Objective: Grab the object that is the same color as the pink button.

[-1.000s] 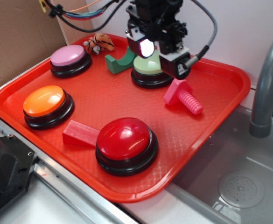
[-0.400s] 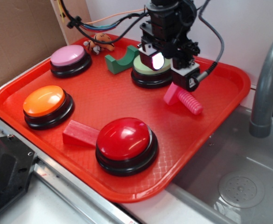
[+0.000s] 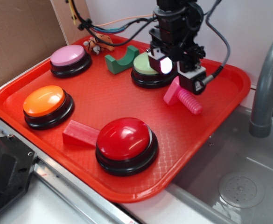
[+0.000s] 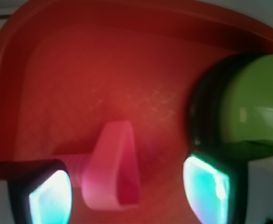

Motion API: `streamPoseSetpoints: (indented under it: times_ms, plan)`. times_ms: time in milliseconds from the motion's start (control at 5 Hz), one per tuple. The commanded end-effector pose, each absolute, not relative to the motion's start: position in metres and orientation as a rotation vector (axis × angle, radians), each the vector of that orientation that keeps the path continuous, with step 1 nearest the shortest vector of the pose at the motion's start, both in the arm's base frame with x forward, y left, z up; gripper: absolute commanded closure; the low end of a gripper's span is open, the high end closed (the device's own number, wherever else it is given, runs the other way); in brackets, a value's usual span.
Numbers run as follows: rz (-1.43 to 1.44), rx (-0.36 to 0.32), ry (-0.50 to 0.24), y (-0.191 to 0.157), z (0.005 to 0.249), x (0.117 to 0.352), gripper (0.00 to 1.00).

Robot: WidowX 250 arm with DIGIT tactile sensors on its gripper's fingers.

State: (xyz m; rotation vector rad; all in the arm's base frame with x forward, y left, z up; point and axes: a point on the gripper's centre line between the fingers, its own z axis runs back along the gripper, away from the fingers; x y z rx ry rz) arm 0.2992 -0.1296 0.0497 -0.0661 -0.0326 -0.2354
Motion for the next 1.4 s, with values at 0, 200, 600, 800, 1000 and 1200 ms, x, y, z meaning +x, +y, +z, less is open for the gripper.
streamPoseSetpoints:
  times_ms: [0, 200, 600, 800, 1000, 1200]
  plan:
    - [-0.286, -0.173, -0.038, -0.135, 0.061, 0.31, 1.0]
    - [-0.281, -0.165, -0.039, -0.134, 0.061, 0.31, 1.0]
    - [-0.291, -0.183, -0.014, -0.134, 0.062, 0.31, 1.0]
    - [-0.287, -0.139, 0.009, -0.133, 0.072, 0.307, 1.0]
    - [-0.26, -0.132, -0.01, -0.118, 0.122, 0.285, 1.0]
    - [-0.161, -0.075, -0.03, -0.086, 0.172, 0.248, 1.0]
